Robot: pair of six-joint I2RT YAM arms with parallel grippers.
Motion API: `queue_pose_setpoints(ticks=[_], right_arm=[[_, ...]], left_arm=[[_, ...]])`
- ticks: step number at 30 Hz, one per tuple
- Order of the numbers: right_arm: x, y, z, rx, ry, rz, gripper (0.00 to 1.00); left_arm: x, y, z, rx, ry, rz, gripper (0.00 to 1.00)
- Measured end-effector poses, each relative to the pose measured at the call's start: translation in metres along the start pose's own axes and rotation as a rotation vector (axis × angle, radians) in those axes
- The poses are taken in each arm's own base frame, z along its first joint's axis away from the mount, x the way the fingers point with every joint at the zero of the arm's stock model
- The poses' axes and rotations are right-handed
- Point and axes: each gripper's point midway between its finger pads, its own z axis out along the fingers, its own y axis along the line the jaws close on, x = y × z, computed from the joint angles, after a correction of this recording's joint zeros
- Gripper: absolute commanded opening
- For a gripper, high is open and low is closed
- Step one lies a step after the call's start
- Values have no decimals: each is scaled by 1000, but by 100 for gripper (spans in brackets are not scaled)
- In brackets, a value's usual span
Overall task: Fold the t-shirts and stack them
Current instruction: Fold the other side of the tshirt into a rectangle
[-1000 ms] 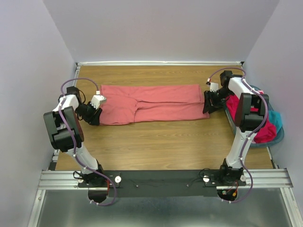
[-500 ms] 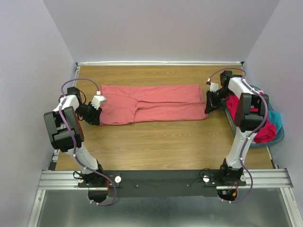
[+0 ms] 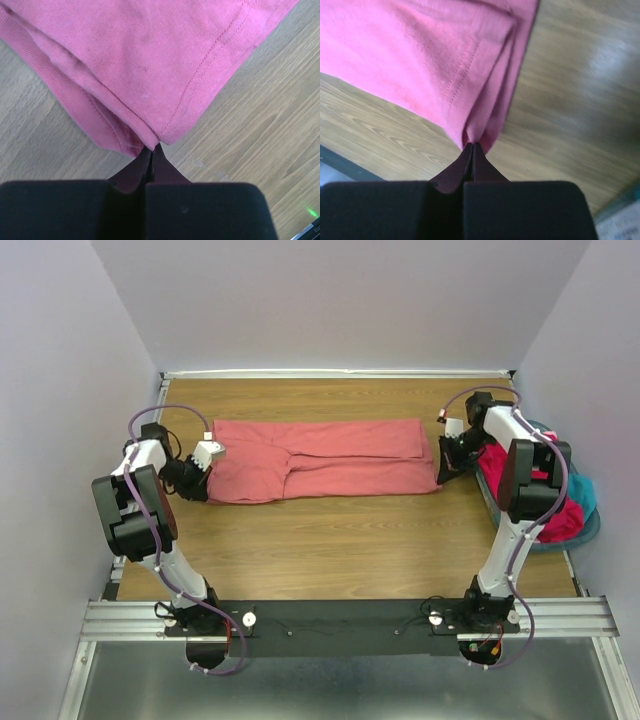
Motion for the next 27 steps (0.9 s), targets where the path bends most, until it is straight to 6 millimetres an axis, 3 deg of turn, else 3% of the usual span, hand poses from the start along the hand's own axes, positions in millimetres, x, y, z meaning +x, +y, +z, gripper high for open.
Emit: queue_pose_setpoints(ticks=[10,15,23,24,25,27], right_arm=[[18,-10,-3,54,31,-29,1],[19,-13,-4,70,35,-31,1],[19,-16,-4,83,39,-32,1],[20,-16,-4,84,40,-32,9],[21,-16,-3,84,43,-33,32],[24,-17,-2,84,53,-45,50]], left_arm=[[5,1,-3,-7,23,-2,0],[22,-8,4,9,65,-11,0],[28,-6,0,-10,87,-4,0],[29,-5,0,-11,89,-2,9],[30,-5,-1,-13,91,0,26],[30,-4,-2,-17,96,6,34]])
